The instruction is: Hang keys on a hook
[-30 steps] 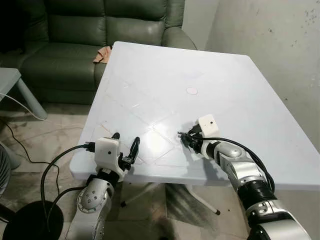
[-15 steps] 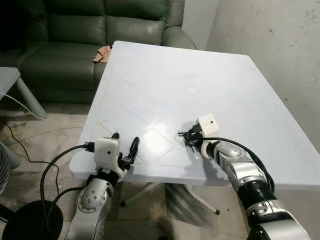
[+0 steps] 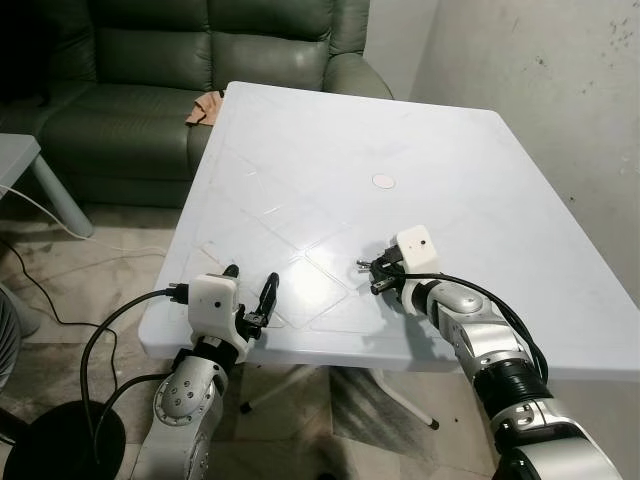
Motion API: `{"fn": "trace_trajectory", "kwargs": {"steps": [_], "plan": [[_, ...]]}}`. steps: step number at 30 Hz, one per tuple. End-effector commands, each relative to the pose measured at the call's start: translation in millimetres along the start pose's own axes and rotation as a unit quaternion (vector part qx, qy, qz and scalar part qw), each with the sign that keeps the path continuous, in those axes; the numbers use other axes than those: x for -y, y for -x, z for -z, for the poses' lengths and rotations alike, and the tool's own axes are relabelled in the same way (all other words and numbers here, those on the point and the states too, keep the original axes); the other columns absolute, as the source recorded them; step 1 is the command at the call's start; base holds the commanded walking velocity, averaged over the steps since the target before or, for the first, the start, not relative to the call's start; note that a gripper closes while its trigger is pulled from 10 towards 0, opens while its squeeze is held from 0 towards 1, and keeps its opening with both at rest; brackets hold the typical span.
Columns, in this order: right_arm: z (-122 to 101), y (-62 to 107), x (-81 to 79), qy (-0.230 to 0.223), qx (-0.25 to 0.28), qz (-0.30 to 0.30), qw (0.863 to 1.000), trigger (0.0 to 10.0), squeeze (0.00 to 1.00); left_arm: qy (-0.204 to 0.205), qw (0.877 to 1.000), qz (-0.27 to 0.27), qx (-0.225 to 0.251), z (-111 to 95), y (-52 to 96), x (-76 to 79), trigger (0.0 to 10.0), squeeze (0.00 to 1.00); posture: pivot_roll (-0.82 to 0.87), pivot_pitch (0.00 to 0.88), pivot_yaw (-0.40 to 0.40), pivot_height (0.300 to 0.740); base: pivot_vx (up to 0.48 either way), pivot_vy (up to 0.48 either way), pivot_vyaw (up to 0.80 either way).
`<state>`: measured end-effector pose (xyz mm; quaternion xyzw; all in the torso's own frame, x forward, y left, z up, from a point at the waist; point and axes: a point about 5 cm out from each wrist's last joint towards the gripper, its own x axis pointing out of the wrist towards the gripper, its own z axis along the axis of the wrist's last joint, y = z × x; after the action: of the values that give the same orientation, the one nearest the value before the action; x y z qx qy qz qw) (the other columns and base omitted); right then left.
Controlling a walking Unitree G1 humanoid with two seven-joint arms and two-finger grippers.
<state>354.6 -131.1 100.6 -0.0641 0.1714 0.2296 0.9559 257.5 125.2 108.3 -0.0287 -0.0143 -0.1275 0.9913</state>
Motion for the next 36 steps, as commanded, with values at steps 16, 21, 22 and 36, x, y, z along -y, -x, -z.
{"fn": "trace_trajectory", "kwargs": {"steps": [16, 21, 22, 36], "plan": [[-18.3, -0.3, 3.7, -0.039, 0.057, -0.016, 0.997, 10.0, 1.0, 0.001, 1.0, 0.002, 0.004, -2.0, 0.5, 2.4, 10.0, 0.0, -0.02, 0.061, -0.12, 0.74, 0.0, 0.0, 0.0], [-15.7, -0.9, 6.0, -0.036, 0.051, -0.004, 0.998, 10.0, 1.0, 0.001, 1.0, 0.001, 0.004, -2.0, 0.4, 2.0, 10.0, 0.0, -0.02, 0.061, -0.12, 0.74, 0.0, 0.0, 0.0], [-14.6, -0.5, 6.7, -0.034, 0.05, -0.004, 0.998, 10.0, 1.0, 0.001, 1.0, 0.001, 0.004, -2.2, 0.4, 2.1, 10.0, 0.0, -0.02, 0.066, -0.119, 0.74, 0.0, 0.0, 0.0], [1.0, 9.9, 21.9, 0.003, 0.025, -0.014, 1.0, 10.0, 1.0, 0.005, 1.0, -0.003, 0.002, -1.6, 1.7, 1.3, 10.0, 0.0, -0.03, 0.081, -0.116, 0.74, 0.0, 0.0, 0.0]]}}
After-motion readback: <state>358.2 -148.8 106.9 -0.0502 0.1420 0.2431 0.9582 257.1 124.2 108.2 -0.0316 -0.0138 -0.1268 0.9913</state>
